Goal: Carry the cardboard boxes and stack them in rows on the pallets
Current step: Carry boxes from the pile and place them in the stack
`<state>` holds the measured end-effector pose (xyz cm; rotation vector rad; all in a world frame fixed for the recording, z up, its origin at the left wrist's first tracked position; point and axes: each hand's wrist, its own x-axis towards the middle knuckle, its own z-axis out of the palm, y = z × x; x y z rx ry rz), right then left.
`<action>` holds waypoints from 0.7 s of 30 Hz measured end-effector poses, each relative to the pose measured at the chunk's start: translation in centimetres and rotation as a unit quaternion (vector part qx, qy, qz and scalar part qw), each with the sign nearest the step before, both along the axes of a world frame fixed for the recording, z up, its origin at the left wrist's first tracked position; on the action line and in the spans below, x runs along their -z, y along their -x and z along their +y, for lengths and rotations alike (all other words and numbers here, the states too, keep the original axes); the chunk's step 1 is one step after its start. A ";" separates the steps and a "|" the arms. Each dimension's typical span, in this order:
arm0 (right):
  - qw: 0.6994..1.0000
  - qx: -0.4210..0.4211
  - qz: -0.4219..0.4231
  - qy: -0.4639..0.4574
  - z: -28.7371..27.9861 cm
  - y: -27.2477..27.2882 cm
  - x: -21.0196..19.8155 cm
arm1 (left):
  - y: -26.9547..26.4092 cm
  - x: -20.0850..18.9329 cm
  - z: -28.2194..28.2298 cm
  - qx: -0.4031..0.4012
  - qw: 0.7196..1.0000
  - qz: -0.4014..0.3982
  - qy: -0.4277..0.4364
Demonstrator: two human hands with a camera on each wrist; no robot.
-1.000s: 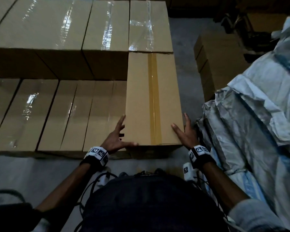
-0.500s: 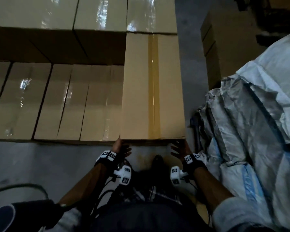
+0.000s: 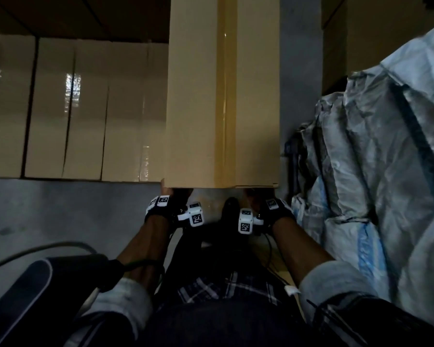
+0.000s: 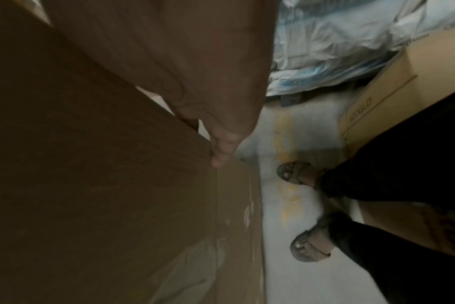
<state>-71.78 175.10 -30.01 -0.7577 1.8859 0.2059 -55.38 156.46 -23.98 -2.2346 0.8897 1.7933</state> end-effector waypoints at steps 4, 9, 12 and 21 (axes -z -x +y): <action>0.992 0.126 -0.004 0.024 0.2 0.0 0.9 | -0.9 1.1 0.0 -0.001 0.999 -0.025 0.041; 0.974 0.220 -0.041 0.025 0.7 0.6 2.1 | -0.5 1.7 -0.3 0.025 0.999 -0.027 0.017; 0.992 0.125 -0.010 0.023 1.7 1.5 2.8 | -1.8 2.7 -0.4 0.240 0.965 -0.089 0.054; 0.999 -0.009 -0.015 0.050 4.4 3.4 8.8 | -2.4 4.4 -0.9 0.378 0.920 -0.086 0.050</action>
